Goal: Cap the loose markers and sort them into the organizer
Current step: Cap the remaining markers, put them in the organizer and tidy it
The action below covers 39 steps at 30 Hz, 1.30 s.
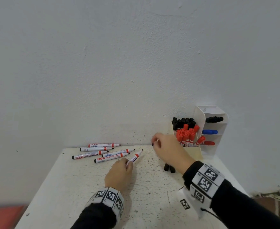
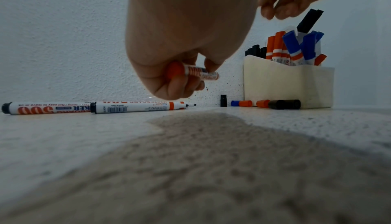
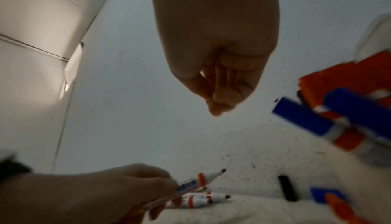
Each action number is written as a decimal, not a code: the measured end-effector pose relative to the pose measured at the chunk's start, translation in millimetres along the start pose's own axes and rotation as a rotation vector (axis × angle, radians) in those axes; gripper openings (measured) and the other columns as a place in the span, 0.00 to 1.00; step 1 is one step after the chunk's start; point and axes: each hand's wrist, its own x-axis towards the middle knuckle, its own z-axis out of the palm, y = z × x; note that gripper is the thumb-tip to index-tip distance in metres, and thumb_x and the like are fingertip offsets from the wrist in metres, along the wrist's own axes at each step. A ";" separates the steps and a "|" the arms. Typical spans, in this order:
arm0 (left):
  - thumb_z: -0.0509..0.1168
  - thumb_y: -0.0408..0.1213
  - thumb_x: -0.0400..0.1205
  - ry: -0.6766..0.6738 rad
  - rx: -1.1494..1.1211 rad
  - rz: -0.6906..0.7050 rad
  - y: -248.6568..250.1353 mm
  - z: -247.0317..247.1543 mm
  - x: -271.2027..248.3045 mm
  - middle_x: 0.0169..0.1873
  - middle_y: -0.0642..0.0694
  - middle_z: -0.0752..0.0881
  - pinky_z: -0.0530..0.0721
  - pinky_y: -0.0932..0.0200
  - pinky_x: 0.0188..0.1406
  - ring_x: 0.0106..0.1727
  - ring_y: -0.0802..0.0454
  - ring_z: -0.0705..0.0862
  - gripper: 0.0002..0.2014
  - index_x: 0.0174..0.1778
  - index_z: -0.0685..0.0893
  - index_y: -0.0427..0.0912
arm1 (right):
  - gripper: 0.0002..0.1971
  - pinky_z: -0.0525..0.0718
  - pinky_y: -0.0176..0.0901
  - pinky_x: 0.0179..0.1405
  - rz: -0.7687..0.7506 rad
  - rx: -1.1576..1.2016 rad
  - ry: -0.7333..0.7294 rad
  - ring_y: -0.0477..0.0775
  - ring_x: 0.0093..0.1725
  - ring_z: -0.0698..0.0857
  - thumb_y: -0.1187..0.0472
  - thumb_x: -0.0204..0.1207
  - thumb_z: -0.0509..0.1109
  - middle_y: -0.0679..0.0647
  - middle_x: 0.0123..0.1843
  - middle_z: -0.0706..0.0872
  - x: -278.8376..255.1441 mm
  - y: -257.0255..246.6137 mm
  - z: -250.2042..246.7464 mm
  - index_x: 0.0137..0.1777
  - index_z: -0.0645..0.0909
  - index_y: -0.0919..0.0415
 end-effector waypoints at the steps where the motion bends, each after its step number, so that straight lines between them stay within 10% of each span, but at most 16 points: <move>1: 0.50 0.48 0.86 0.003 0.001 0.015 -0.3 0.0 -0.1 0.46 0.49 0.82 0.75 0.59 0.38 0.42 0.54 0.80 0.14 0.54 0.79 0.46 | 0.11 0.74 0.33 0.29 0.035 -0.038 -0.091 0.44 0.29 0.77 0.64 0.80 0.56 0.54 0.43 0.84 -0.5 -0.8 9.8 0.54 0.80 0.60; 5: 0.49 0.46 0.87 0.012 0.020 0.074 -1.1 0.7 1.1 0.47 0.51 0.79 0.74 0.62 0.41 0.43 0.55 0.78 0.15 0.57 0.78 0.46 | 0.17 0.80 0.49 0.59 0.257 -0.302 -0.372 0.59 0.61 0.78 0.68 0.79 0.57 0.59 0.65 0.74 -5.6 10.7 42.8 0.67 0.72 0.60; 10: 0.47 0.45 0.87 0.013 0.014 0.100 -2.5 1.9 2.5 0.48 0.50 0.79 0.75 0.62 0.43 0.45 0.54 0.77 0.15 0.58 0.77 0.44 | 0.21 0.71 0.50 0.71 0.349 -0.576 -0.400 0.63 0.70 0.70 0.67 0.79 0.60 0.67 0.73 0.66 -10.6 31.7 56.4 0.72 0.65 0.65; 18: 0.49 0.45 0.87 0.009 -0.027 0.068 -4.6 4.5 4.6 0.45 0.49 0.79 0.73 0.62 0.40 0.42 0.54 0.76 0.15 0.56 0.78 0.44 | 0.20 0.73 0.46 0.64 0.203 -0.496 -0.197 0.59 0.69 0.70 0.70 0.76 0.61 0.60 0.72 0.69 -0.5 46.8 68.2 0.68 0.71 0.60; 22: 0.49 0.45 0.87 0.024 -0.055 0.049 -5.1 5.9 5.8 0.45 0.49 0.80 0.74 0.61 0.40 0.41 0.54 0.77 0.14 0.55 0.78 0.44 | 0.23 0.66 0.52 0.74 0.340 -0.569 -0.247 0.67 0.79 0.58 0.67 0.78 0.60 0.68 0.81 0.53 2.4 42.6 71.0 0.73 0.63 0.64; 29: 0.50 0.45 0.87 0.024 -0.060 0.033 -5.7 6.0 5.5 0.43 0.49 0.79 0.71 0.63 0.36 0.39 0.56 0.75 0.14 0.55 0.78 0.44 | 0.26 0.64 0.50 0.77 0.346 -0.244 -0.250 0.59 0.79 0.59 0.70 0.77 0.60 0.57 0.79 0.61 15.4 42.8 85.1 0.76 0.62 0.61; 36: 0.50 0.46 0.87 0.008 -0.062 0.020 -5.5 6.4 5.6 0.45 0.48 0.81 0.74 0.61 0.39 0.39 0.55 0.76 0.14 0.56 0.78 0.44 | 0.27 0.61 0.54 0.77 0.494 -0.368 -0.270 0.66 0.82 0.49 0.66 0.80 0.56 0.62 0.84 0.42 25.5 48.0 80.1 0.79 0.57 0.56; 39: 0.50 0.46 0.87 0.001 -0.059 0.014 -5.2 6.5 5.2 0.45 0.47 0.81 0.73 0.61 0.37 0.39 0.54 0.76 0.14 0.56 0.78 0.44 | 0.24 0.75 0.51 0.67 0.431 -0.428 -0.234 0.65 0.76 0.64 0.65 0.80 0.57 0.62 0.82 0.53 28.7 54.8 82.6 0.77 0.62 0.55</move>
